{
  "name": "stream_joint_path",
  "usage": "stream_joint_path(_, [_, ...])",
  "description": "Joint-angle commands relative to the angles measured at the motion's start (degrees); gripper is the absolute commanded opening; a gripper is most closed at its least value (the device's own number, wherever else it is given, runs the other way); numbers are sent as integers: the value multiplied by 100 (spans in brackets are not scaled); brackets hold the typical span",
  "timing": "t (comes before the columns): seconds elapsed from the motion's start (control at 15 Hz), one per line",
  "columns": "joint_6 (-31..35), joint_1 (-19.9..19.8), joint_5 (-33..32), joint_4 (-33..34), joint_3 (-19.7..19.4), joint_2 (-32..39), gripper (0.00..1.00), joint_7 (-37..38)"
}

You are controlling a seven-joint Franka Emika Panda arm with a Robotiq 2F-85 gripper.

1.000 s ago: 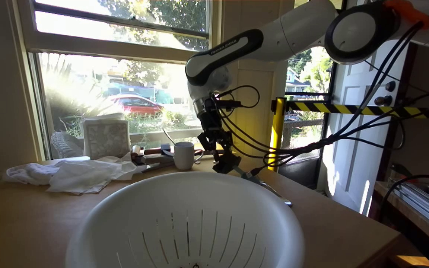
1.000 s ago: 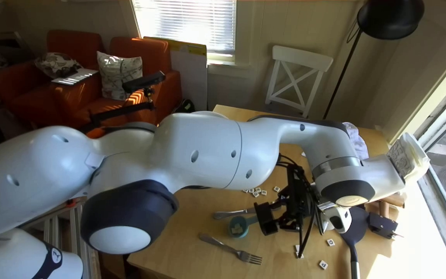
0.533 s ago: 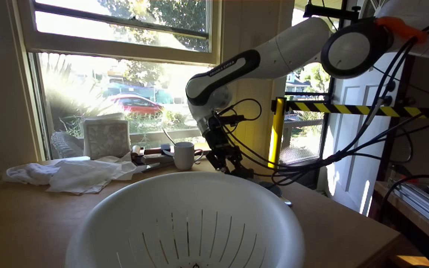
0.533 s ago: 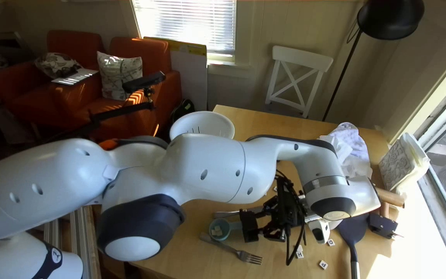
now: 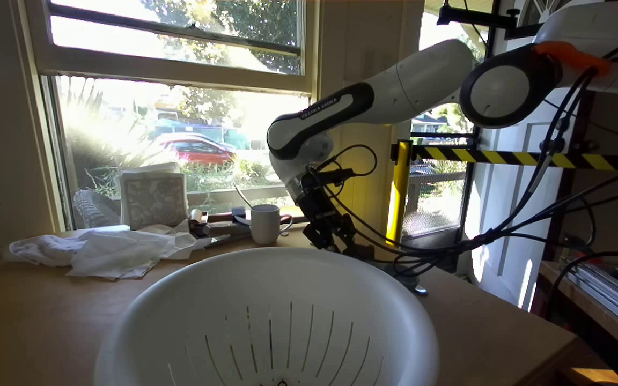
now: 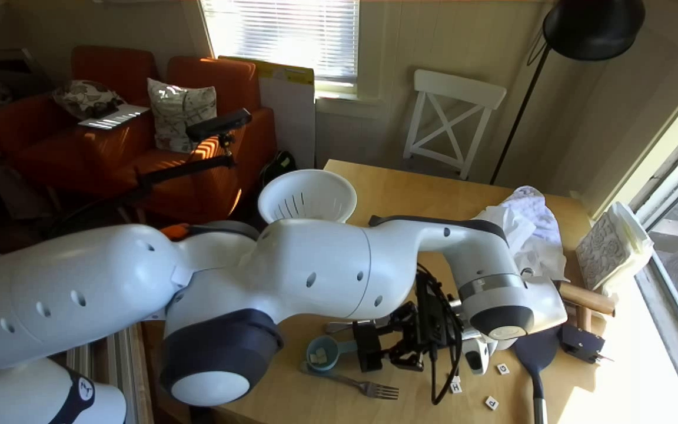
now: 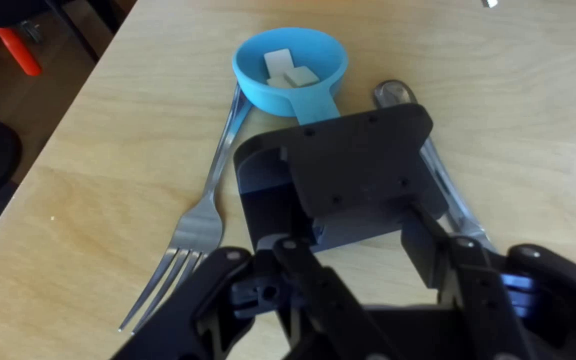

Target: Pick up the blue spoon and drop the letter blocks on it into the colander

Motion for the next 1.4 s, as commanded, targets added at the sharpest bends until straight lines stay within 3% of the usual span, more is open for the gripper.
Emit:
stream_joint_path(0.0, [-392,3,-144,643,22,343,78,34])
stream_joint_path(0.2, [-560,34,-207,847,38,480,100,-18])
stream_joint_path(1.2, [-1124,267,-627,1863,100,1123,100,-366])
stream_joint_path(1.33, [-856,315,-685,1333,93,852,100,-492])
